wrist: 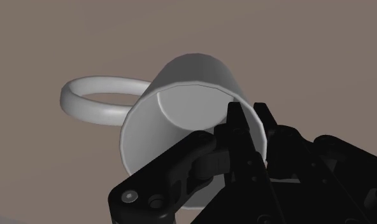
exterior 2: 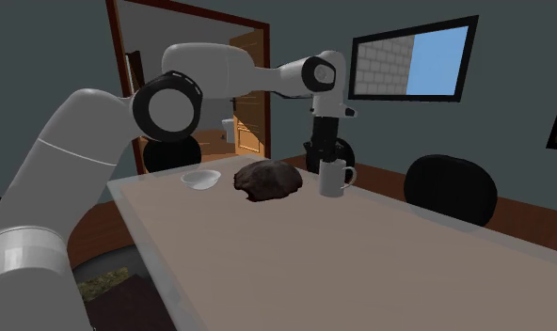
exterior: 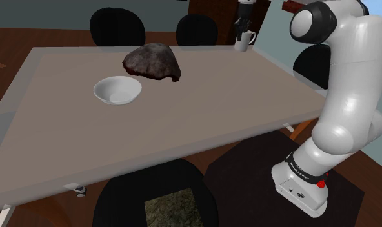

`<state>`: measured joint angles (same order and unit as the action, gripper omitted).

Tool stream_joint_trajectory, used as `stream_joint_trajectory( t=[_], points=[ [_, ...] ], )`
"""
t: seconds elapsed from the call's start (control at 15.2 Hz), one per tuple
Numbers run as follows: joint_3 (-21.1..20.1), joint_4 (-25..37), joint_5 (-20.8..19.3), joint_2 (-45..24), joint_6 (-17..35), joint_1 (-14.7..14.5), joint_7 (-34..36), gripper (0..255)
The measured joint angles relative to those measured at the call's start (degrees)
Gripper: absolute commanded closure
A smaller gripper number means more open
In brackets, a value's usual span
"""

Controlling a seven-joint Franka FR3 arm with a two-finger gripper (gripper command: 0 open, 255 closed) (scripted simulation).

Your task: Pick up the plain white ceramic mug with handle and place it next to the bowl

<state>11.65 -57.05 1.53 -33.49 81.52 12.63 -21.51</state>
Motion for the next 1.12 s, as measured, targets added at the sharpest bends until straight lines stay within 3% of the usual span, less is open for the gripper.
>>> stream_joint_trajectory(
  t=[0.13, 0.86, 1.12],
  points=[
    [-0.1, 0.0, -0.1, 0.4, -0.5, -0.5, 0.6, 255],
    [-3.1, -13.3, -0.8, 8.2, 4.5, -10.6, 12.6, 255],
    [-4.6, -13.6, -0.6, 8.1, 4.8, -14.2, 17.6, 255]
  ],
)
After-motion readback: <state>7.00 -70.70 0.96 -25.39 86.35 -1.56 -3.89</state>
